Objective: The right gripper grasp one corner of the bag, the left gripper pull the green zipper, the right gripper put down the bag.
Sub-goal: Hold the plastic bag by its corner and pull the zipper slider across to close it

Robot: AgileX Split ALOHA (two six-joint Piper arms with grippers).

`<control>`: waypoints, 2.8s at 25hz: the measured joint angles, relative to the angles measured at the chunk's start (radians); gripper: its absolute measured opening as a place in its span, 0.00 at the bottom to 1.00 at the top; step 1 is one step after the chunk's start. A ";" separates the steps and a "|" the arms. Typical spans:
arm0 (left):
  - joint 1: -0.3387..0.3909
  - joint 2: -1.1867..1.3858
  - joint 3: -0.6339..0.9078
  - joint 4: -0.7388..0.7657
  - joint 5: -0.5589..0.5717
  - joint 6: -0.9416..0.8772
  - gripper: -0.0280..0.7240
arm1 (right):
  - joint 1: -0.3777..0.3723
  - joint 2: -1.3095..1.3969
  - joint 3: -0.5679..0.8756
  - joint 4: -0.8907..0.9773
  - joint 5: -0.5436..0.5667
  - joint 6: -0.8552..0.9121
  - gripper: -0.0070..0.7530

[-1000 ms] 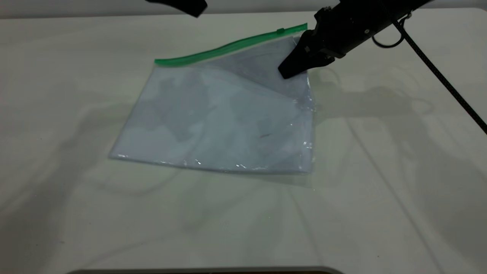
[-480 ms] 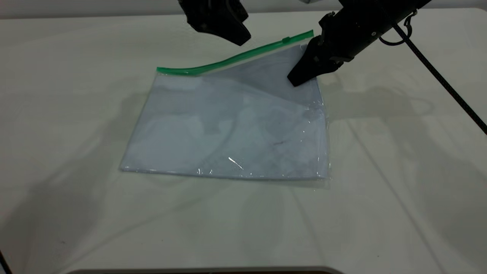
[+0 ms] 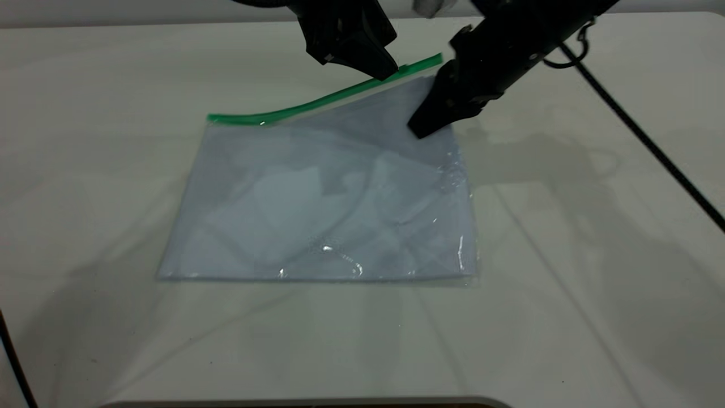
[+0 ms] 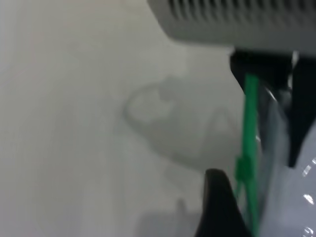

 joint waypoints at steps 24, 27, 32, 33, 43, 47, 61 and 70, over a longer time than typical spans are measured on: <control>-0.003 0.001 -0.002 0.000 -0.001 0.031 0.21 | 0.033 -0.076 0.000 -0.015 -0.025 0.041 0.06; -0.003 0.001 -0.009 0.003 0.000 0.033 0.12 | 0.020 -0.076 0.000 0.001 -0.025 0.055 0.06; -0.005 0.001 -0.017 -0.025 -0.009 0.034 0.11 | -0.035 -0.074 0.000 0.067 0.030 0.056 0.06; -0.006 0.001 -0.019 -0.029 -0.011 0.034 0.11 | -0.050 -0.073 0.000 0.082 0.043 0.056 0.06; -0.021 0.001 -0.029 -0.051 -0.037 0.034 0.10 | -0.122 -0.069 0.002 0.136 0.126 0.052 0.06; -0.021 0.001 -0.029 -0.051 -0.045 0.030 0.10 | -0.125 -0.069 0.002 0.143 0.125 0.052 0.06; 0.037 0.001 -0.029 -0.047 0.019 0.000 0.11 | -0.126 -0.069 0.002 0.208 0.127 0.026 0.06; 0.059 0.001 -0.029 0.011 0.036 -0.048 0.14 | -0.126 -0.069 0.002 0.235 0.127 0.020 0.06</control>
